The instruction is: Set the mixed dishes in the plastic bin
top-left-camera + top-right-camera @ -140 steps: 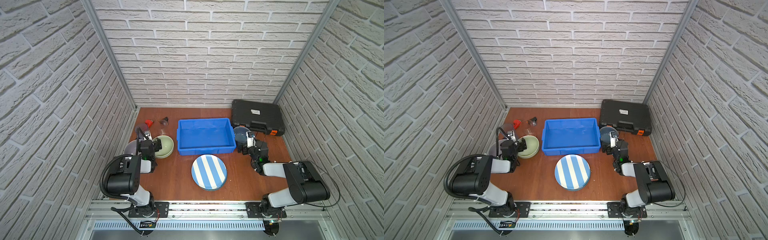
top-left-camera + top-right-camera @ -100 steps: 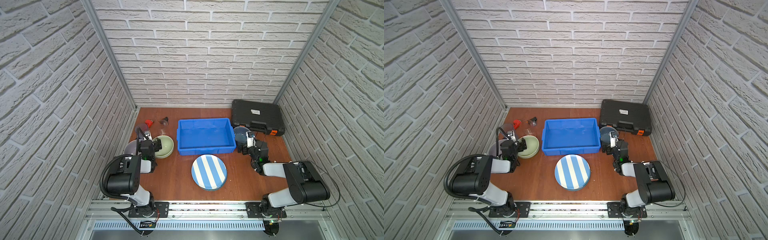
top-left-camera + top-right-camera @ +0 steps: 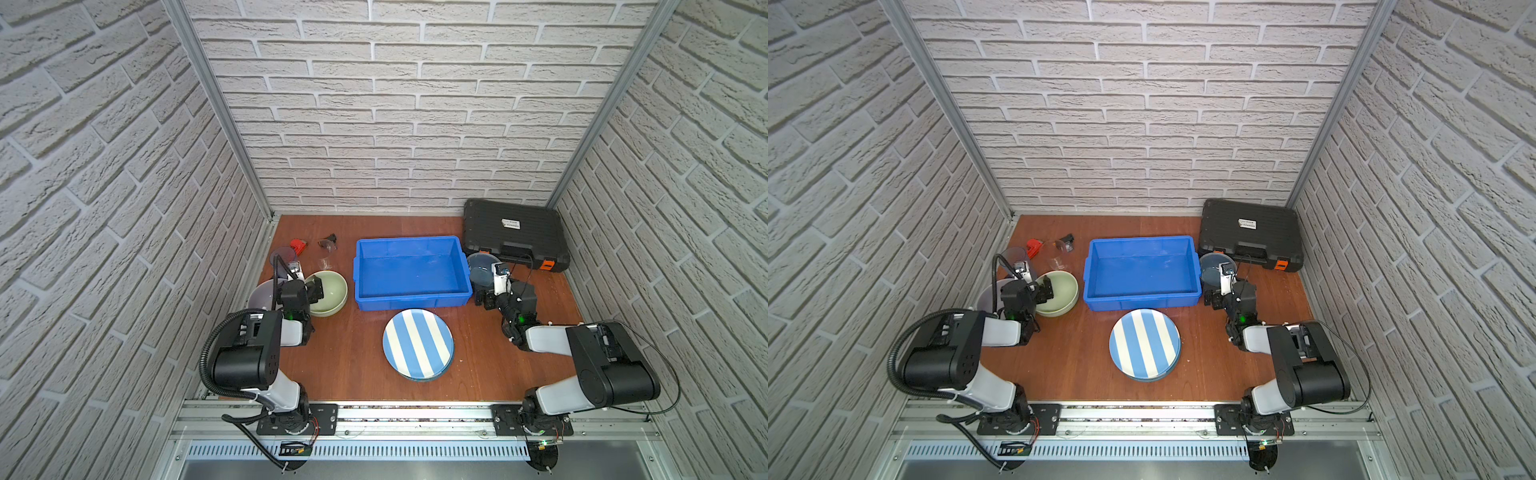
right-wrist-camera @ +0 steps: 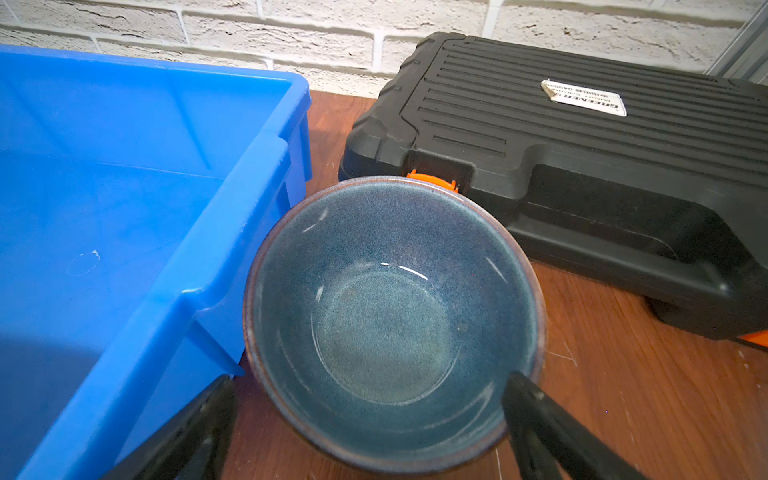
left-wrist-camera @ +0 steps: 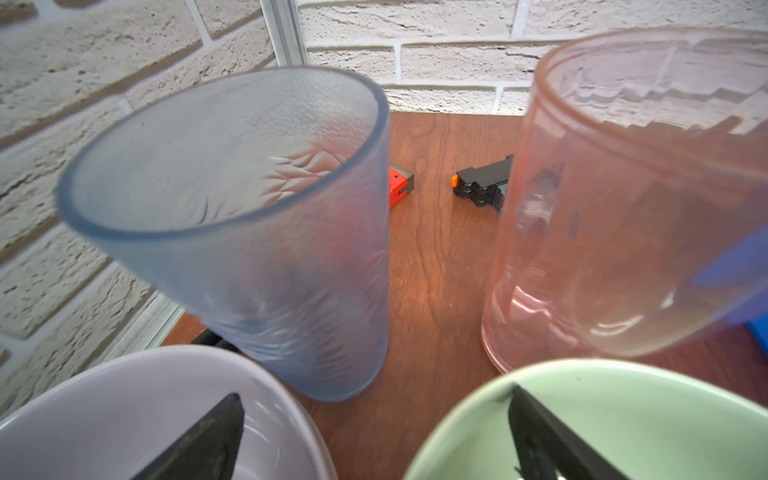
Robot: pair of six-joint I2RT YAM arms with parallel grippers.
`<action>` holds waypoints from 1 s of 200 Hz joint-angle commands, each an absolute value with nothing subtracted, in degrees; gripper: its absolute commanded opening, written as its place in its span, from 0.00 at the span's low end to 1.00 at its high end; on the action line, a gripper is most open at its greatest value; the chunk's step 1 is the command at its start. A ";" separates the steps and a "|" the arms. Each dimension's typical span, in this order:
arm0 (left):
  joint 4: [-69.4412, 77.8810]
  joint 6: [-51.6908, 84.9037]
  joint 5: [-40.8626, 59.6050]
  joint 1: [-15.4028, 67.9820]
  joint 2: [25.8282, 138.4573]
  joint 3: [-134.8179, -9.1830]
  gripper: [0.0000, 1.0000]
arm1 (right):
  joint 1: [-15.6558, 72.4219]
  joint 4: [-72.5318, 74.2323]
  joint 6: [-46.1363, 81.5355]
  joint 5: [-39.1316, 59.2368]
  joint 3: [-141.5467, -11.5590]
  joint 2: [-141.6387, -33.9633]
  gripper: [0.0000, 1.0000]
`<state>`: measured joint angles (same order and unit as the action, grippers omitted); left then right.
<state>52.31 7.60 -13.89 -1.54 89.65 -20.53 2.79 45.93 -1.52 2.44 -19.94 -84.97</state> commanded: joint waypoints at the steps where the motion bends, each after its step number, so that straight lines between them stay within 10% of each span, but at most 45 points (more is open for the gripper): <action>1: 55.82 7.65 -16.07 -1.83 90.26 -20.71 0.98 | 2.55 48.25 -1.32 2.64 -21.07 -85.17 1.00; 111: 58.85 5.24 -18.68 0.72 88.13 -18.32 0.98 | 2.59 43.30 -1.63 2.15 -22.81 -82.40 0.96; 200: 41.82 3.94 -22.57 2.90 75.16 -23.02 0.98 | 3.38 7.85 0.30 -1.57 -34.11 -63.74 0.92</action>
